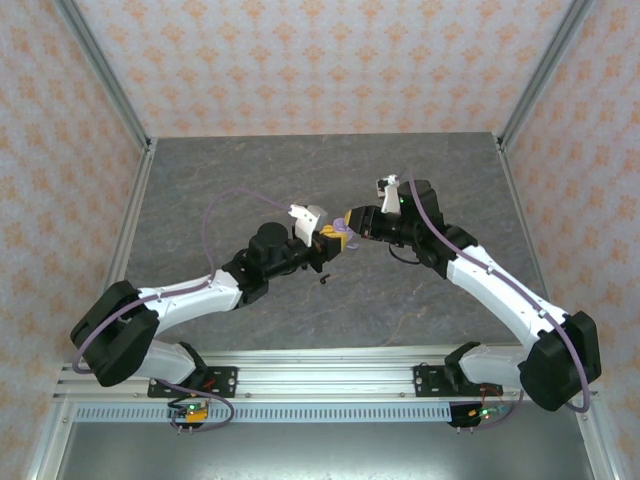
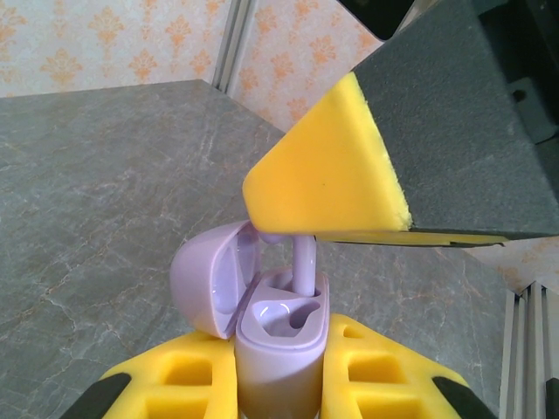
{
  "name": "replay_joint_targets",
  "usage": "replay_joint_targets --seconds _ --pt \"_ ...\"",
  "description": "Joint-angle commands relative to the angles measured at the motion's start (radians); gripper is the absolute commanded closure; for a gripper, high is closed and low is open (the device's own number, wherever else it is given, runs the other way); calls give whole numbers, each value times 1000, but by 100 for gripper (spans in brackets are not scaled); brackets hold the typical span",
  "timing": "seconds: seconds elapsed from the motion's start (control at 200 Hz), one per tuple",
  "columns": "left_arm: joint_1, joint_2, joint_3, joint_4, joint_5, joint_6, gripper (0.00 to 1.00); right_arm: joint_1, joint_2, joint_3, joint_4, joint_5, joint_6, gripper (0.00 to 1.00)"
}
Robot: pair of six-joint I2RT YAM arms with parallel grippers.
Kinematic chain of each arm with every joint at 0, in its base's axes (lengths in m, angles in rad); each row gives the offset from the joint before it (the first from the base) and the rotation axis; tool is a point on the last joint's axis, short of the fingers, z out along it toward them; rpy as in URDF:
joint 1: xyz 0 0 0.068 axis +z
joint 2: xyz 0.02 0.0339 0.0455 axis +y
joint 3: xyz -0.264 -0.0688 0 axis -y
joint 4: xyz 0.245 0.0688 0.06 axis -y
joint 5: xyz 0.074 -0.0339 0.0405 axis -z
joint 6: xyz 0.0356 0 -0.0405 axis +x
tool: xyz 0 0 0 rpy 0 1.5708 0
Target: Insert the wireless bluetooth earbuds into the charging case
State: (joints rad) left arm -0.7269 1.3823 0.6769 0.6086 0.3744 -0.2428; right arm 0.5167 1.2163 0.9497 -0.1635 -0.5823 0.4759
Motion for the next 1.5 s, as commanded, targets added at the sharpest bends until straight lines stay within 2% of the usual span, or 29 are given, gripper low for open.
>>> replay_joint_targets --seconds 0.0,0.561,0.656,0.901,1.021,1.296,1.386,1.497 --pt "-8 4 37 1 -27 -16 90 5 1 -6 9 25 3 82" --pt "-14 7 52 -28 -59 -4 90 45 29 32 -68 100 -28 81" --pt "-14 5 52 -30 -64 -3 90 45 26 34 -70 101 -28 77" --pt "-14 3 52 -38 -67 5 90 45 4 39 -91 128 -34 51" --pt "-14 -1 55 -76 -83 19 90 46 -23 39 -112 179 -36 46" --pt "-14 -102 17 -231 -133 82 90 46 -43 42 -253 482 -5 44" --pt "-14 -158 13 -312 -142 111 90 45 21 68 -303 494 -24 46" --pt "-14 -224 8 -386 -128 143 91 45 113 120 -366 486 -47 54"
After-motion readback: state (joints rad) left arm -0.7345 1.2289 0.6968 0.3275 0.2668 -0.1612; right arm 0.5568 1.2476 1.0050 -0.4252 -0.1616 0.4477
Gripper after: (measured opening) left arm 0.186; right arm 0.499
